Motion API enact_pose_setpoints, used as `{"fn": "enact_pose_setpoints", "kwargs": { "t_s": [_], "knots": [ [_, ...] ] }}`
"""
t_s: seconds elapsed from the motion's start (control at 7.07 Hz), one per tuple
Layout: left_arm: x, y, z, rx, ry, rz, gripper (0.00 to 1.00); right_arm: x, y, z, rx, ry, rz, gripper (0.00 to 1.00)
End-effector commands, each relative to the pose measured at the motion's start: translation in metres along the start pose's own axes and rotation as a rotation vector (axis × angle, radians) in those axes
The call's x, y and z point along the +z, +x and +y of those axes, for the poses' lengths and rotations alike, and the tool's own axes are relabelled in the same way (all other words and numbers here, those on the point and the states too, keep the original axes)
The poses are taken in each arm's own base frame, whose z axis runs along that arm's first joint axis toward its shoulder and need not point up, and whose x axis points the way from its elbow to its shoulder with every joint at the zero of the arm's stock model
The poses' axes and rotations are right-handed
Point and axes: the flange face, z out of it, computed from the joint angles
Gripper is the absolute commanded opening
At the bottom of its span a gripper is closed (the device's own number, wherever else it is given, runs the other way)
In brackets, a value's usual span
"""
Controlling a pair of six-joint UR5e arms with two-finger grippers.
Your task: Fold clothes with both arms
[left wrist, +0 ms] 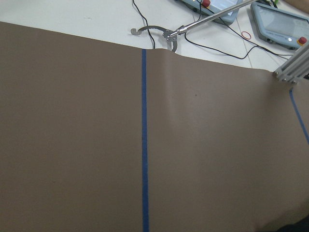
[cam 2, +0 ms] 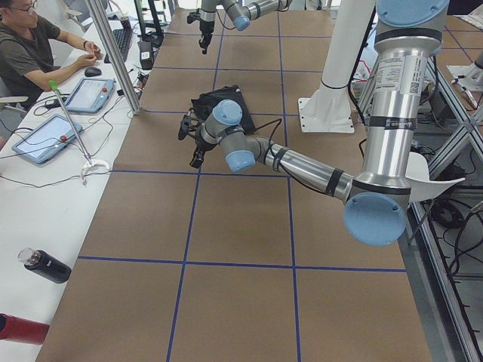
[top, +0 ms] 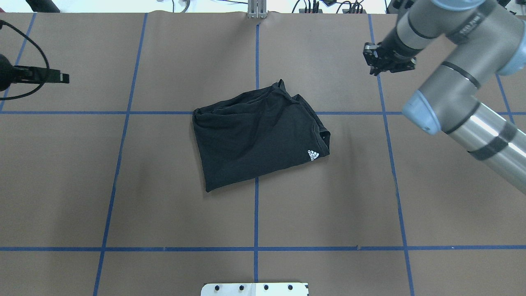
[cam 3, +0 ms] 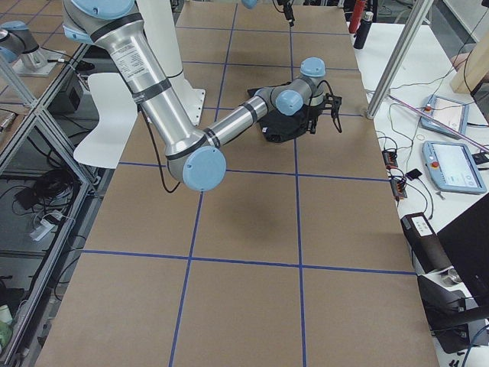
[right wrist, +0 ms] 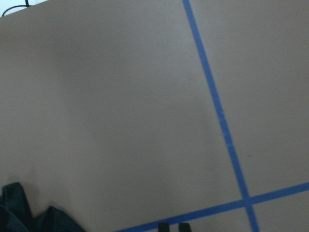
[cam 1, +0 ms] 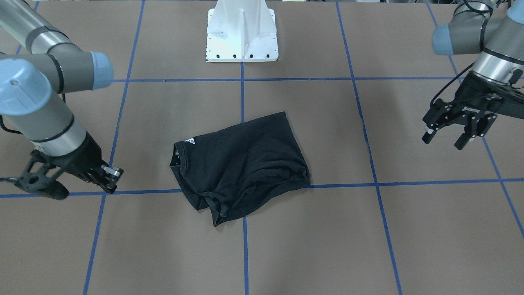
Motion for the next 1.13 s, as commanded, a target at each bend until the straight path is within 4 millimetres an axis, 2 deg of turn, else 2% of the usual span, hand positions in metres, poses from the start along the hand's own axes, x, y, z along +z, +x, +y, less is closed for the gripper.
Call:
{"fn": "enact_pose_setpoints", "kwargs": {
  "t_s": [0.0,0.14,0.28,0.42,0.57,0.71,0.85,0.99],
  "knots": [
    [-0.041,-0.088,0.026,0.222,-0.083,0.001,1.00,-0.025,0.103,0.036,-0.096,-0.043,0.049,1.00],
    [-0.064,-0.129,0.045,0.255,-0.098,-0.018,1.00,-0.034,0.155,0.031,-0.140,-0.060,0.061,1.00],
    [-0.072,-0.160,0.059,0.297,-0.110,-0.050,1.00,-0.042,0.217,0.024,-0.206,-0.091,0.069,1.00],
    [-0.075,-0.198,0.073,0.302,-0.136,-0.076,1.00,-0.054,0.269,0.012,-0.278,-0.108,0.062,1.00],
    [-0.079,-0.225,0.080,0.229,-0.169,-0.080,1.00,-0.055,0.321,-0.003,-0.331,-0.142,0.036,1.00],
    [-0.088,-0.236,0.084,0.166,-0.197,-0.075,1.00,-0.046,0.358,-0.015,-0.380,-0.169,0.024,1.00],
    [-0.105,-0.247,0.101,0.120,-0.195,-0.058,1.00,-0.041,0.384,-0.024,-0.415,-0.179,0.036,1.00],
    [-0.136,-0.248,0.092,0.110,-0.132,-0.092,1.00,-0.042,0.402,-0.030,-0.393,-0.176,0.043,1.00]
  ]
}}
